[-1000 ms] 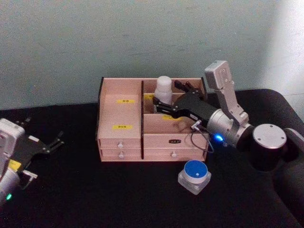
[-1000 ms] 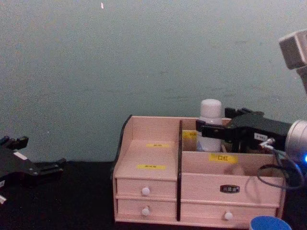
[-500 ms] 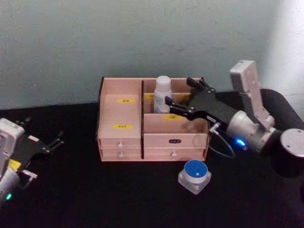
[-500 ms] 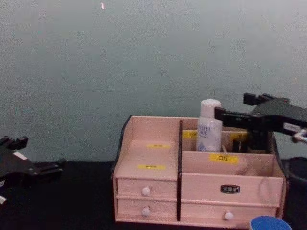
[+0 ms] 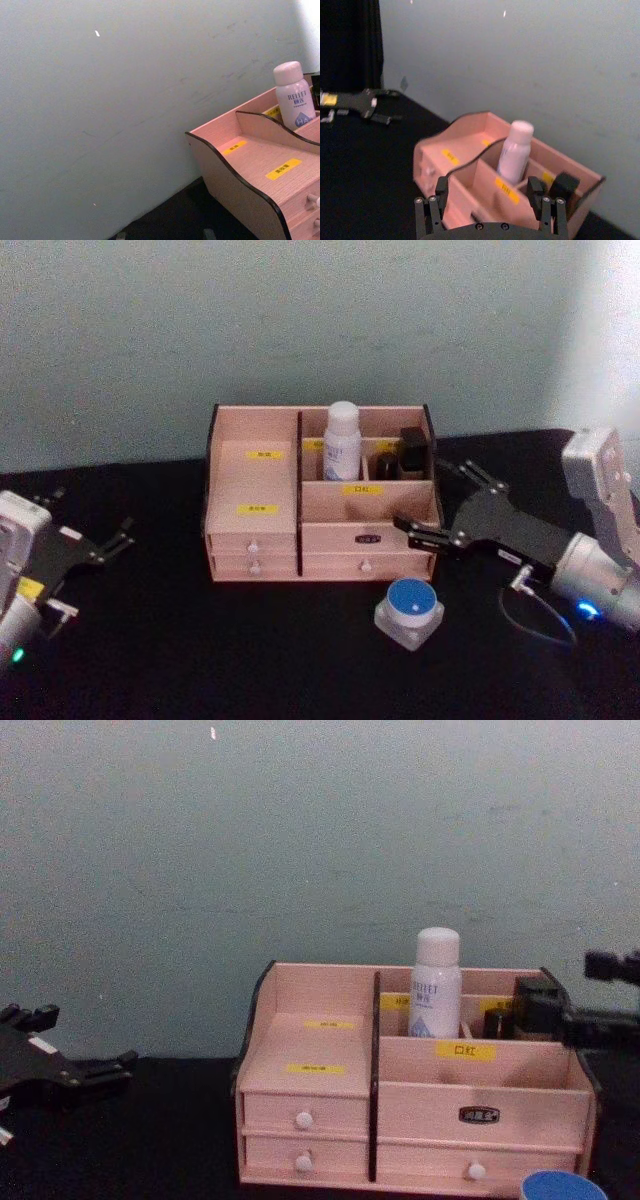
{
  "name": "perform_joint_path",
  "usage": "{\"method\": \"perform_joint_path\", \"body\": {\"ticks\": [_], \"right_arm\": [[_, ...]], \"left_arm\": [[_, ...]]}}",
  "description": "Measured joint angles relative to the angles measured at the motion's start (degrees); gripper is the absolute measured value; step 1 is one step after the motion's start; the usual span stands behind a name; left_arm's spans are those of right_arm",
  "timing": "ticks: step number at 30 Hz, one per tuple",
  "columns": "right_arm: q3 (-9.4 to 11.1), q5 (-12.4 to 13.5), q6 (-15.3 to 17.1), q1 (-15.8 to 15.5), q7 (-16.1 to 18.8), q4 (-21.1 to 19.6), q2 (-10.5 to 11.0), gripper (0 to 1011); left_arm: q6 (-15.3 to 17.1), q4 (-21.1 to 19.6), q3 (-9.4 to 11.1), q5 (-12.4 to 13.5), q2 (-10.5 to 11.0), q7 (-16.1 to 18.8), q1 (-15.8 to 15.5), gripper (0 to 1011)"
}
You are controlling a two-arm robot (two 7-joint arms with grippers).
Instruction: Pick up the facial cleanser and watermelon frost from the table and place them into the tiered storage box.
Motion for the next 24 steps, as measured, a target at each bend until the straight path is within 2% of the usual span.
{"method": "perform_joint_path", "body": {"ticks": [2, 10, 16, 24], "right_arm": [[0.48, 0.64, 0.77, -2.45, -0.16, -2.08, 1.73, 1000], [0.64, 2.6, 3.3, -6.13, 0.34, -4.05, 4.65, 1000], [-0.48, 3.41, 5.15, -6.87, 0.8, -4.04, 5.72, 1000], [-3.06, 3.65, 7.64, -5.55, 1.32, -2.01, 6.22, 1000]], "left_arm": [[0.0, 0.0, 0.0, 0.0, 0.0, 0.0, 0.0, 1001], [0.0, 0.0, 0.0, 0.0, 0.0, 0.0, 0.0, 1001], [0.0, 0.0, 0.0, 0.0, 0.0, 0.0, 0.0, 1001], [0.0, 0.0, 0.0, 0.0, 0.0, 0.0, 0.0, 1001]]}}
